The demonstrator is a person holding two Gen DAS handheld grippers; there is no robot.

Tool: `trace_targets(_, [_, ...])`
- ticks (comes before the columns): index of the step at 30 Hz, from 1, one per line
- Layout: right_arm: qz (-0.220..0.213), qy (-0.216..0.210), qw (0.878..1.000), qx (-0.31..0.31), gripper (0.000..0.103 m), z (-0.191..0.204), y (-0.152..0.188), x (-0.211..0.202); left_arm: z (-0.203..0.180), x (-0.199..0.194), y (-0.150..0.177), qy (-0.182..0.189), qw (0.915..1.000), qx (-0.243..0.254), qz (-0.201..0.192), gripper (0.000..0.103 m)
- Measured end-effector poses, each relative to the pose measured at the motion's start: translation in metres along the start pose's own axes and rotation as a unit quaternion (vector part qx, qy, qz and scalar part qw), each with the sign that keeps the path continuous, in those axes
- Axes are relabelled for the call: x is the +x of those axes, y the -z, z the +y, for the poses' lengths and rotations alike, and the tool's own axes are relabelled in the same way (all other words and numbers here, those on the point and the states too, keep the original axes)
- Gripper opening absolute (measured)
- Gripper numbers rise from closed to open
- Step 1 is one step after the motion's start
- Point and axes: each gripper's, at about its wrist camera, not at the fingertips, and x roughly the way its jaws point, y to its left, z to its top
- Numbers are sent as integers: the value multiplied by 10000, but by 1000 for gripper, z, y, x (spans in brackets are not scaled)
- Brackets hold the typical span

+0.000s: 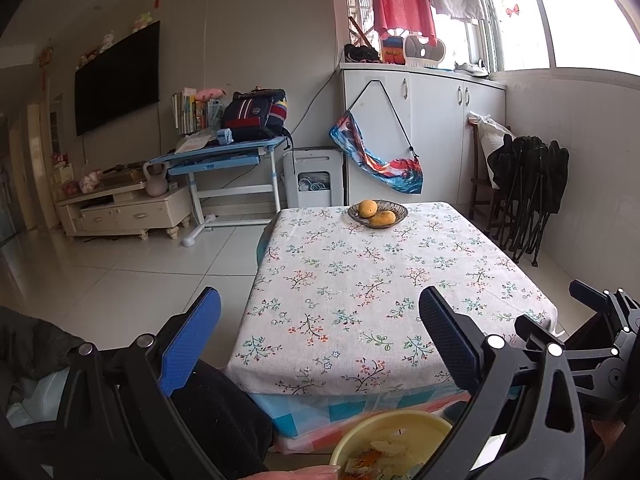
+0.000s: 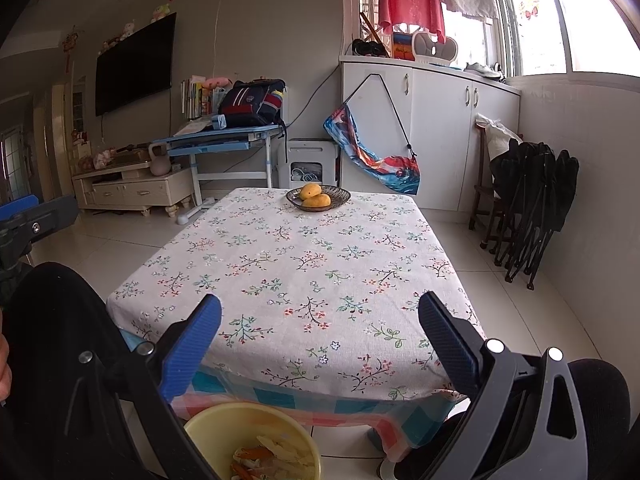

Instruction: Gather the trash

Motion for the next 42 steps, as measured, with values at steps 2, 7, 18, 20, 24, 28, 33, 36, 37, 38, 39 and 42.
trace_targets(2, [23,16,10000,4,95,0,0,1,0,0,0,3,10000,0,3,96])
trace_targets(7, [149,85,9998,-27,95,0,1,6,1,1,2,-10,10000,-2,30,96])
trace_targets(18, [310,160,9994,-77,95,1,1,10,6,-7,3,-107,9999,-67,-39,96])
trace_targets(20, [330,169,9993,-63,95,0,1,11,5,-7,2,-102,9999,-50,-31,96])
trace_targets(24, [365,195,9991,-70,95,1,0,12,6,-9,2,-74,10000,-47,-13,96])
trace_targets(28, [367,220,9990,-162,95,5,0,12,4,-10,1,-70,10000,8,-10,96])
trace_targets(33, [353,245,9988,-227,95,8,0,11,4,-12,1,-54,10000,37,3,96])
trace_targets(36, [346,252,9988,-229,95,8,0,11,4,-12,1,-55,10000,39,3,96])
trace_targets(37, [341,259,9988,-231,95,8,0,10,4,-12,1,-55,10000,40,3,96])
trace_targets(38, [342,265,9988,-234,95,8,0,10,3,-12,1,-56,10000,40,3,96])
trace_targets(39, [341,274,9988,-238,95,8,-1,10,3,-12,1,-58,10000,44,1,96])
trace_targets(42, [336,295,9987,-249,95,8,-1,10,3,-13,0,-58,10000,56,4,96])
